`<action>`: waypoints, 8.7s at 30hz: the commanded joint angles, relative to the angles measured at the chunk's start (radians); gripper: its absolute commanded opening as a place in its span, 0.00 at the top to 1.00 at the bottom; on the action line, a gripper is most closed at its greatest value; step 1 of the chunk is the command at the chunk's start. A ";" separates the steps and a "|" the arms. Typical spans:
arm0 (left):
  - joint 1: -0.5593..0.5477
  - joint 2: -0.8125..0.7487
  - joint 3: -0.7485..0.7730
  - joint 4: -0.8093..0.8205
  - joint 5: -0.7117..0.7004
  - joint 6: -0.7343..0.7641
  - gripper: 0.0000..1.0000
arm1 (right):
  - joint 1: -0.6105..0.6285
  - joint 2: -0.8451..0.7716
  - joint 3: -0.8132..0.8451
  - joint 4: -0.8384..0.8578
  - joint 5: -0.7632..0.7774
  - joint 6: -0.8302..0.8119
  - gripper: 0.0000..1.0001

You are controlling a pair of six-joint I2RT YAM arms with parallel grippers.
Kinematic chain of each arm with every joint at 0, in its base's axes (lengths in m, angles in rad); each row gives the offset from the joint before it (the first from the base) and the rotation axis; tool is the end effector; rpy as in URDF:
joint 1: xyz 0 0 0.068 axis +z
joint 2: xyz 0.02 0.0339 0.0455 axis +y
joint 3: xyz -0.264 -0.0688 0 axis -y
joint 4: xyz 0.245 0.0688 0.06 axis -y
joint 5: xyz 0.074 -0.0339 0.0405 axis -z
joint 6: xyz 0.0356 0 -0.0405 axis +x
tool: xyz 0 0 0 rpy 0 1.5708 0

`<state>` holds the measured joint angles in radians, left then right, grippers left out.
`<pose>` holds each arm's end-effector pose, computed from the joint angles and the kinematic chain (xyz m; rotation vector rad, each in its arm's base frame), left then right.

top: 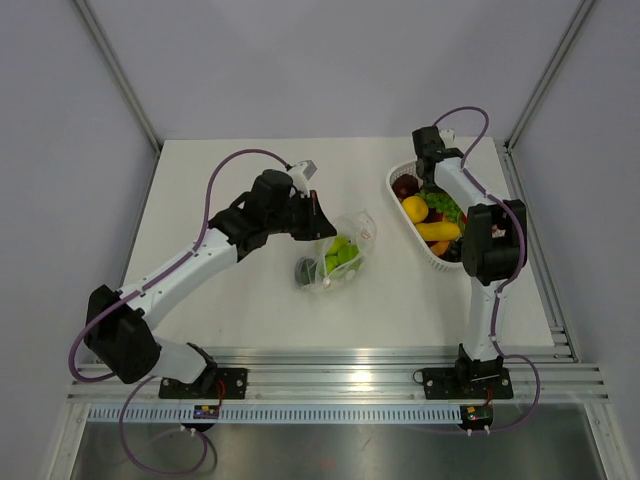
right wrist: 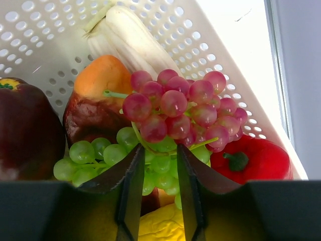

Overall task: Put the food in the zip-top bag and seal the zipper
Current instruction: Pick up the fake fruit from the bin, then place the fake fruit in the zipper food storage bag, then pick up the fake fruit from the bin, then place the fake fruit in the zipper food storage bag.

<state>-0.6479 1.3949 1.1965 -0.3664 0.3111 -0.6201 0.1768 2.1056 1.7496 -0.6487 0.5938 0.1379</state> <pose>0.2462 -0.2000 0.3262 0.2298 2.2909 -1.0374 0.4569 0.0614 0.2241 0.1688 2.4317 -0.6230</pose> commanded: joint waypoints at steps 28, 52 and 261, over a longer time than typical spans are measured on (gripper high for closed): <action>-0.002 0.082 0.107 -0.055 -0.067 0.031 1.00 | 0.021 -0.403 -0.093 -0.008 -0.124 0.075 1.00; -0.002 0.050 0.100 0.017 -0.018 -0.013 1.00 | 0.208 -0.881 -0.122 -0.121 -0.480 0.199 1.00; 0.048 0.010 0.029 0.159 0.158 -0.084 1.00 | 0.019 -0.706 -0.075 -0.250 -0.439 0.103 1.00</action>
<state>-0.6037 1.4239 1.2003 -0.2844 0.4210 -0.6823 0.1246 1.4757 1.6604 -0.8719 0.1200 0.2157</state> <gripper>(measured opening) 0.005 0.018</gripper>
